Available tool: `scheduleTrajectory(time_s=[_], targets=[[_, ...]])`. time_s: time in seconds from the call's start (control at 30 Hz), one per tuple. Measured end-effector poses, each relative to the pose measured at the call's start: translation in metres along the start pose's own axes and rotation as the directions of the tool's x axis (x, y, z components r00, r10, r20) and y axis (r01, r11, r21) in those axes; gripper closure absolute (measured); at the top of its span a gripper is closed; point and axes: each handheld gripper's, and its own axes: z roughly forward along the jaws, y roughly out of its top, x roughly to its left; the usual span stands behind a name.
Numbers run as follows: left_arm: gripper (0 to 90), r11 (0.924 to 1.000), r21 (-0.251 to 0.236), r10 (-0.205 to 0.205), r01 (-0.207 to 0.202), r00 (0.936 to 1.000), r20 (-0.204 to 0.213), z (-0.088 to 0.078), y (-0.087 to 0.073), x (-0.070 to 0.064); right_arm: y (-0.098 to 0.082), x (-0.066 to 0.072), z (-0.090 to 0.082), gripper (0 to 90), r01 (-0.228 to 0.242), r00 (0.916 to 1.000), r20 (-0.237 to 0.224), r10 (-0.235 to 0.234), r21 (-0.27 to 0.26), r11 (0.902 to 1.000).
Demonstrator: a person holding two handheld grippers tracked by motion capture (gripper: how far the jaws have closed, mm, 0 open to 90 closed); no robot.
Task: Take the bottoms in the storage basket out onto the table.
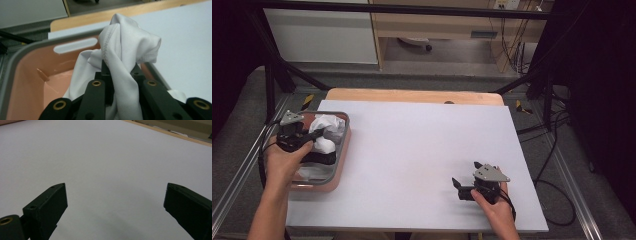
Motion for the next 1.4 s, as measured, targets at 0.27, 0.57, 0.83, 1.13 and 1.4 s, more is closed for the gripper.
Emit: scheduleTrajectory(time_s=[0.27, 0.57, 0.83, 1.13, 1.4], targets=[[79.2, 0.9972, -0.073, -0.014, 0.015, 0.9998, 0.013, -0.019, 0.004, -0.002, 0.001, 0.001, -0.003, 5.4, -0.007, 0.9999, 0.012, 0.007, -0.013, 0.9999], [79.2, 0.9947, -0.103, 0.011, -0.01, 0.9999, 0.012, -0.025, 0.011, -0.007, 0.001, 0.0, -0.002, 5.5, -0.005, 0.9999, 0.009, 0.005, -0.011, 0.9999], [79.2, 0.9921, -0.125, 0.013, -0.011, 0.9999, 0.011, -0.029, 0.013, -0.006, 0.001, 0.001, -0.002, 5.5, -0.004, 1.0, 0.008, 0.004, -0.005, 1.0], [79.1, 0.9863, -0.164, 0.023, -0.023, 0.9997, 0.0, -0.042, 0.018, -0.01, 0.0, 0.002, 0.001, 5.6, -0.003, 0.9999, -0.015, 0.003, -0.001, 1.0], [79.1, 0.9798, -0.198, 0.032, -0.026, 0.9991, 0.027, -0.058, 0.027, -0.018, 0.001, 0.002, 0.001, 5.7, -0.008, 0.9999, -0.014, 0.008, -0.008, 0.9999]])
